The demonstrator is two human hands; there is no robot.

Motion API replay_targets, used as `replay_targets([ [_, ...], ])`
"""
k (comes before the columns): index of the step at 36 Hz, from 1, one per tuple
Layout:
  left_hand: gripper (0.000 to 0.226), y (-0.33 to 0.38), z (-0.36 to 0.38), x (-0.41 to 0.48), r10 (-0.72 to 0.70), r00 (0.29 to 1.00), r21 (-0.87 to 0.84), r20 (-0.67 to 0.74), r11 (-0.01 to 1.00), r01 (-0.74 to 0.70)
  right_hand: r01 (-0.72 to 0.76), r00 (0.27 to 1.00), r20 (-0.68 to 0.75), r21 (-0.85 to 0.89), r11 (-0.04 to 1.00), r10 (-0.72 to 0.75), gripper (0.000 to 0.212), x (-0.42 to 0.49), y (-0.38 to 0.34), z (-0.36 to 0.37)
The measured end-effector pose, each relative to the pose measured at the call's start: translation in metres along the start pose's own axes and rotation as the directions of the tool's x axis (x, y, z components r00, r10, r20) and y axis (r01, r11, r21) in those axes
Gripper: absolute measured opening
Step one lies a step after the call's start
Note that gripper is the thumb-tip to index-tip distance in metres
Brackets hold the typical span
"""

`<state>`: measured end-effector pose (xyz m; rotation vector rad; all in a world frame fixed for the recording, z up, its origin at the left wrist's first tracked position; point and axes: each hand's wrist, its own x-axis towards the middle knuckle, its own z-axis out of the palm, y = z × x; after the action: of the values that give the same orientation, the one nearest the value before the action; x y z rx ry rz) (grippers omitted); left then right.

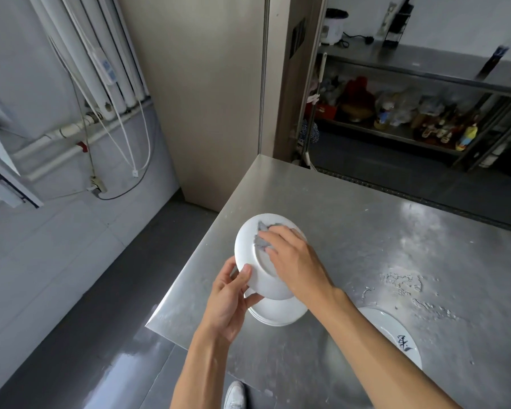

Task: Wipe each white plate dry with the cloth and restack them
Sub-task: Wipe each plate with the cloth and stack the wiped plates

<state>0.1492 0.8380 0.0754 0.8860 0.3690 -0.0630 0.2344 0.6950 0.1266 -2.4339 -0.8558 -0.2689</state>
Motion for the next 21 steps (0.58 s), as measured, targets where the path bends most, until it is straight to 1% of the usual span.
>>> replay_targets([
  [3,0.039,-0.002,0.001,0.001,0.012,1.0,-0.007,-0.021,1.0,-0.012,0.12,0.99,0.062,0.069,0.99,-0.124,0.037,0.0,-0.006,0.0],
  [5,0.036,-0.002,0.0,0.002,0.019,0.999,-0.026,-0.045,0.999,-0.02,0.132,0.987,0.075,0.11,0.985,-0.141,0.034,-0.001,-0.003,0.001],
  [6,0.035,-0.001,-0.001,0.003,0.021,0.998,-0.032,-0.053,0.999,-0.023,0.116,0.991,0.052,0.118,0.986,-0.122,0.033,-0.002,0.0,0.001],
  [9,0.032,0.003,0.001,0.005,0.028,0.998,-0.049,-0.059,0.998,-0.031,0.039,0.995,-0.095,0.104,0.994,-0.029,0.032,-0.009,0.01,0.004],
  [11,0.032,0.006,0.005,0.007,0.037,0.997,-0.078,-0.068,0.996,-0.043,0.047,0.988,-0.149,0.104,0.993,-0.031,0.034,-0.014,0.013,0.005],
  [13,0.033,0.007,0.008,0.009,0.045,0.996,-0.113,-0.074,0.992,-0.054,0.143,0.983,-0.127,0.105,0.984,-0.129,0.034,-0.018,0.009,0.006],
  [15,0.032,0.007,0.011,0.01,0.052,0.995,-0.132,-0.081,0.989,-0.063,0.255,0.967,-0.047,0.093,0.962,-0.252,0.035,-0.021,0.001,0.008],
  [16,0.032,0.007,0.013,0.011,0.056,0.995,-0.135,-0.088,0.989,-0.067,0.287,0.958,-0.013,0.075,0.955,-0.287,0.038,-0.023,-0.001,0.009],
  [18,0.034,0.008,0.014,0.012,0.059,0.992,-0.155,-0.11,0.985,-0.076,0.298,0.954,0.014,0.049,0.953,-0.299,0.043,-0.024,-0.001,0.01],
  [21,0.039,0.009,0.011,0.013,0.053,0.989,-0.206,-0.137,0.975,-0.08,0.3,0.954,0.012,0.029,0.954,-0.3,0.042,-0.027,0.002,0.008],
])
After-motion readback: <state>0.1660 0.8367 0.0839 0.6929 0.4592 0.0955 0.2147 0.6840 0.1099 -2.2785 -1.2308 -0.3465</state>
